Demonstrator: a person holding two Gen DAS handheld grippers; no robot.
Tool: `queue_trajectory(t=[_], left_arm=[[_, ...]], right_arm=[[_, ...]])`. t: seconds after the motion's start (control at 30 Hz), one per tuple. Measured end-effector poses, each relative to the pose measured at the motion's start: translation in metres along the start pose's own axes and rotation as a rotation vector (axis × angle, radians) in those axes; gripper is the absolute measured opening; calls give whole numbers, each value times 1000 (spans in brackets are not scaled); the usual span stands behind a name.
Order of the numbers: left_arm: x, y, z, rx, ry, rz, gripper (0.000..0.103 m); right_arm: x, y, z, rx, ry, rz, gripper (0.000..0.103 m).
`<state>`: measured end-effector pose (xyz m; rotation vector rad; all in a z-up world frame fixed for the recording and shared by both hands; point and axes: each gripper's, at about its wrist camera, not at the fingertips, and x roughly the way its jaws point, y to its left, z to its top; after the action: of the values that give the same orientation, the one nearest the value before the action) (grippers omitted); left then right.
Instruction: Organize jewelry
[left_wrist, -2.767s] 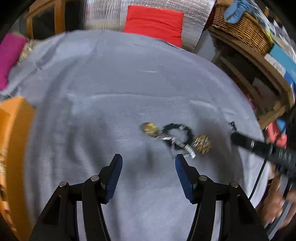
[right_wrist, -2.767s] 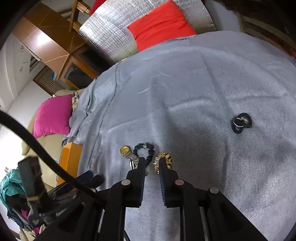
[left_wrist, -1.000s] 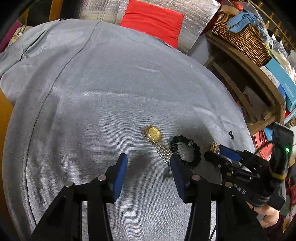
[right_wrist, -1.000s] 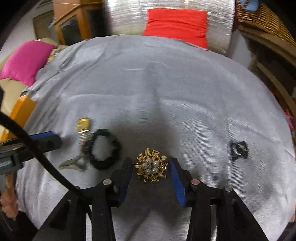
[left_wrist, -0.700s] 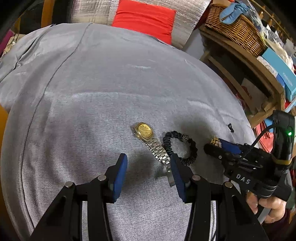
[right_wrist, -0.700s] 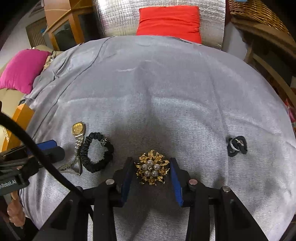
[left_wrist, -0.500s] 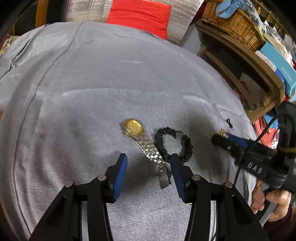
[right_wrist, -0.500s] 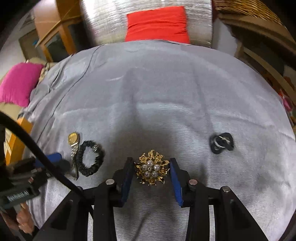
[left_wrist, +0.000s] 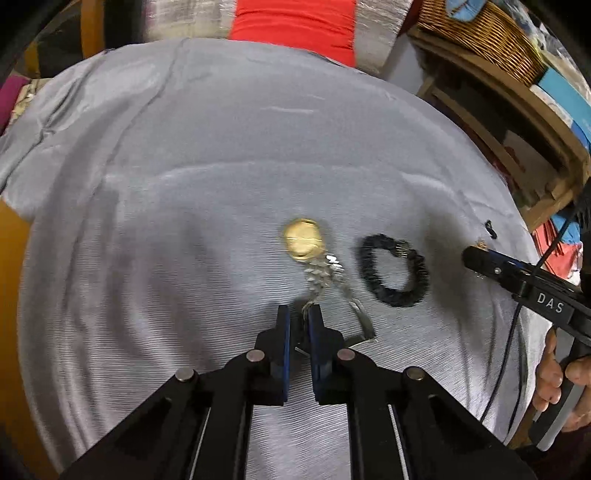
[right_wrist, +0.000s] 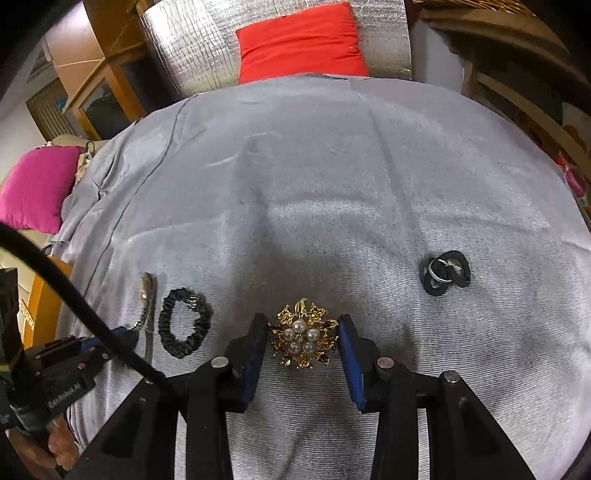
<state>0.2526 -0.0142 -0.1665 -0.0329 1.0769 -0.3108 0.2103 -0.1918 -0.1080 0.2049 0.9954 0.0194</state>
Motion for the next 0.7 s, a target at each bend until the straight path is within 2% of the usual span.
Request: queue_trajectory(t=[0.17,0.2,0.23,0.3,0.4,0.53,0.57,0.63,0.7], left_arm=[[-12,16,-2,-28,-26,-67,12],[-12,16,-1,-30,-26,-73,24],[-13,14,-1,-34,-25,-82,46],[-16,9,0,-29,-46,-98,66],[-11,-5,2,11,-53,-84,67],[11,-13,3,27,-4,-35,67],[11,-15,3,45,-16,-10,66],[12,-20,2,84,-35,49,44],[11,-21,3,82,-42,63,34]], right_arm=[[1,6,1,5,-10,7,41],[1,7,1,7,-11,7,41],[1,8,1,8,-12,7,41],[3,9,1,8,-13,6,41],[4,8,2,12,-9,7,41],[4,4,1,22,-5,9,41],[5,4,1,24,-4,9,41],[4,1,1,32,-2,9,41],[4,-1,1,37,-3,13,41]])
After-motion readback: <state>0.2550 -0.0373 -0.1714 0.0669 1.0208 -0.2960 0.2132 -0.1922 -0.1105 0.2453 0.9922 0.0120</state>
